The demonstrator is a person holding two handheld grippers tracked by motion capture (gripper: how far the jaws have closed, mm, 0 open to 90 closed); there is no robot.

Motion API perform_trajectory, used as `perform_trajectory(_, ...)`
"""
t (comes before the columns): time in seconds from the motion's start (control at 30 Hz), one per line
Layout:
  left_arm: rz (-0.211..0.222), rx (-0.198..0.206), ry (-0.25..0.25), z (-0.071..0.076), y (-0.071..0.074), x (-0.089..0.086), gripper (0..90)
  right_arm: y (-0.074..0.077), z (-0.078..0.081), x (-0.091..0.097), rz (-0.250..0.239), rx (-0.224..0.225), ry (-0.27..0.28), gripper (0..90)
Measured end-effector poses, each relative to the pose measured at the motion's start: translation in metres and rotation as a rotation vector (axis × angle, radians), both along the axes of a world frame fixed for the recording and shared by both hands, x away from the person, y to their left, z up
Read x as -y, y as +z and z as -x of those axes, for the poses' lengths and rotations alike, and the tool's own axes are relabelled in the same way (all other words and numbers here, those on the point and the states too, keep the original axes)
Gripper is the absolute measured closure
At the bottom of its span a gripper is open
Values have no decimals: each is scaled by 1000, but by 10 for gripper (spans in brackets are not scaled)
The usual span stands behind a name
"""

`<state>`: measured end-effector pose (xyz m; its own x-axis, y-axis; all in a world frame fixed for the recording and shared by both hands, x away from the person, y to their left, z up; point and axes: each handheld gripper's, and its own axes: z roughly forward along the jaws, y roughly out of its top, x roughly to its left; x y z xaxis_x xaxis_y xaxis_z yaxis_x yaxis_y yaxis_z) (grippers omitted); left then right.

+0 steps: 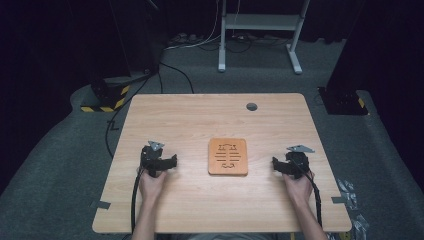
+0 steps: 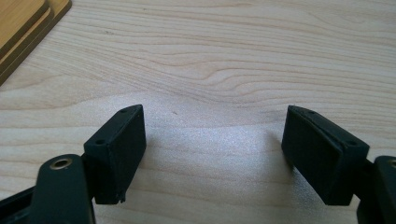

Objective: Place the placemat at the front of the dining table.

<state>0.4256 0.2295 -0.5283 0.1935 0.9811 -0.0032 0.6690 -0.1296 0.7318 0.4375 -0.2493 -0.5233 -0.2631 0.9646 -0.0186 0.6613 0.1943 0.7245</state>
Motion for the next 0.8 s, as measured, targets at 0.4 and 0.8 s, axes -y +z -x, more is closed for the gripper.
perform_trajectory(0.4,-1,-2,-2,0,0,0,147,0,1,-2,-7,3,-12,243)
perform_trajectory(0.8,-2,-2,0,0,0,0,151,3,2,-22,-44,-12,47,254)
